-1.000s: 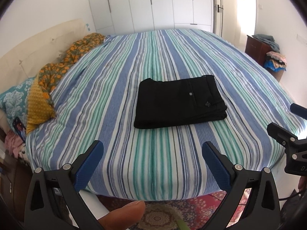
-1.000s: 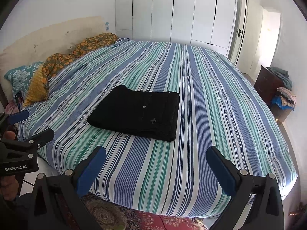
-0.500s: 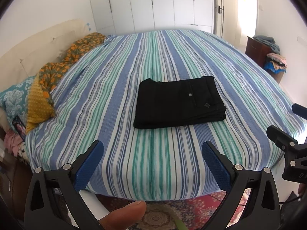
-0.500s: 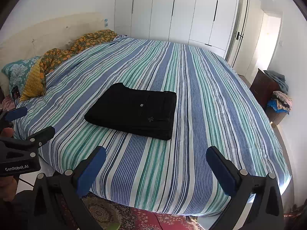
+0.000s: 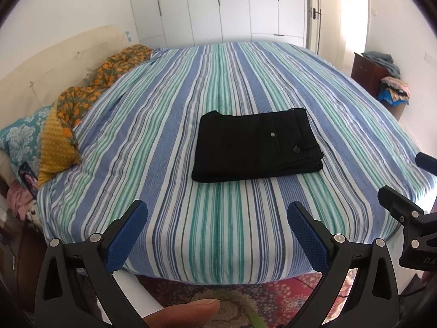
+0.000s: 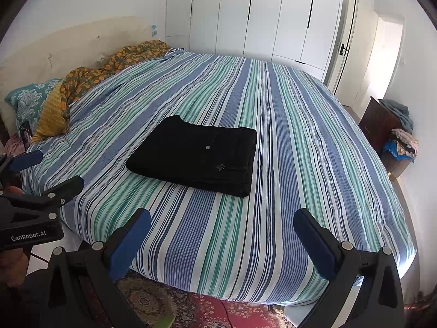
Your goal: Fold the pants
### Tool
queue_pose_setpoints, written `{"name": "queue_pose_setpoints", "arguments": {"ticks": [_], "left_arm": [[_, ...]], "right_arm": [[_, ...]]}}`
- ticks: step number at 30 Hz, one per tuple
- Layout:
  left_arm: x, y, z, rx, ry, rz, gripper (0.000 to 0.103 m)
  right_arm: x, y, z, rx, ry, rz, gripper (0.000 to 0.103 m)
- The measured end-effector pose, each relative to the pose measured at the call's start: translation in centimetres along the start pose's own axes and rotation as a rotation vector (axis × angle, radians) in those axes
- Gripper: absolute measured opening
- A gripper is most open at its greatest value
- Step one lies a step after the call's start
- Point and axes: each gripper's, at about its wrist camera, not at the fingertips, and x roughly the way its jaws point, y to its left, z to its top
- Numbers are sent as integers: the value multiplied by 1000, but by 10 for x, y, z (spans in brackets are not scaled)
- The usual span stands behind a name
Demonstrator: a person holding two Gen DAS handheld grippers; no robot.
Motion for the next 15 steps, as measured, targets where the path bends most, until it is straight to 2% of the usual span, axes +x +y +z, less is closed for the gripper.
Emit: {"name": "queue_pose_setpoints", "arguments": {"ticks": [15], "left_arm": [[1, -1, 0, 0, 4, -2, 102]], "right_arm": [[0, -1, 0, 11, 3, 1, 103]]}}
